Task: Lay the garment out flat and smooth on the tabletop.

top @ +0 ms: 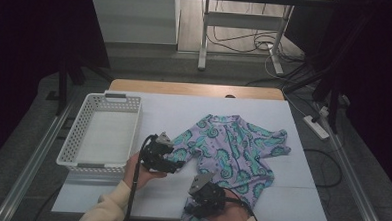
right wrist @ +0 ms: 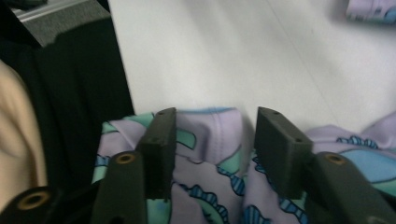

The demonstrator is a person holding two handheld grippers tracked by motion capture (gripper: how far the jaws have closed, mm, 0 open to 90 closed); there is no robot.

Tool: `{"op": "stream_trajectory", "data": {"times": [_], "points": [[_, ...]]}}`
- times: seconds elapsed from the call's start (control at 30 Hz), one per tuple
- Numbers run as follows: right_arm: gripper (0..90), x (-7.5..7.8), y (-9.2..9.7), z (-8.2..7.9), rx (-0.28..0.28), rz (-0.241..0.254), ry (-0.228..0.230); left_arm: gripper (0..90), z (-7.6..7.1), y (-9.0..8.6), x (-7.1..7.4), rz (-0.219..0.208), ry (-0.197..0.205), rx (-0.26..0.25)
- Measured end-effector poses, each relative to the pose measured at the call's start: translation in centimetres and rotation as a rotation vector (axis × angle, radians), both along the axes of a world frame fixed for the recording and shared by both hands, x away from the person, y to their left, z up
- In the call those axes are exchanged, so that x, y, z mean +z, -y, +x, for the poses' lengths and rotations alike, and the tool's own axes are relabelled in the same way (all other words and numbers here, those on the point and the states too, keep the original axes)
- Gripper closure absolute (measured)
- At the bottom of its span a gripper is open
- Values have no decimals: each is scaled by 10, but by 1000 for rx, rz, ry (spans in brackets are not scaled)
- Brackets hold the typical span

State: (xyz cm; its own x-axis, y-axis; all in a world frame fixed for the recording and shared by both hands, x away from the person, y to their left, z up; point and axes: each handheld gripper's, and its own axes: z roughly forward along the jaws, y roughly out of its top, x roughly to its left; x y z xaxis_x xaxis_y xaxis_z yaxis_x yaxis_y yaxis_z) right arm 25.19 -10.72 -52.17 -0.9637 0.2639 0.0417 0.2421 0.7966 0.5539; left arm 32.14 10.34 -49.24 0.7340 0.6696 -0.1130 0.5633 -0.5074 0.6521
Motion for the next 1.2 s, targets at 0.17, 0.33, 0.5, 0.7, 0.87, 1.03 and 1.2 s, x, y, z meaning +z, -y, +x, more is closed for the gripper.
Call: {"op": "stream_trajectory", "data": {"times": [0.17, 0.33, 0.5, 0.7, 0.87, 1.03, 1.2], "points": [[859, -2, 3, 0, 47, 8, -35, 313, 0, 1, 0, 2, 0, -2], [872, 0, 0, -14, 144, 58, -129, 313, 0, 0, 0, -1, 0, -1], [800, 7, -2, -28, 201, 96, -121, 313, 0, 1, 0, 0, 1, -2], [577, 24, 30, -9, 0, 207, -49, 313, 0, -1, 0, -3, 1, 1], [529, 36, 71, 12, -165, 240, 36, 313, 0, 0, 0, 2, 0, -4], [501, 37, 115, 33, -322, 211, 89, 313, -1, 1, 0, 1, -2, -3], [488, 35, 151, 44, -448, 189, 120, 313, -1, 1, 0, 0, 0, -3]]}}
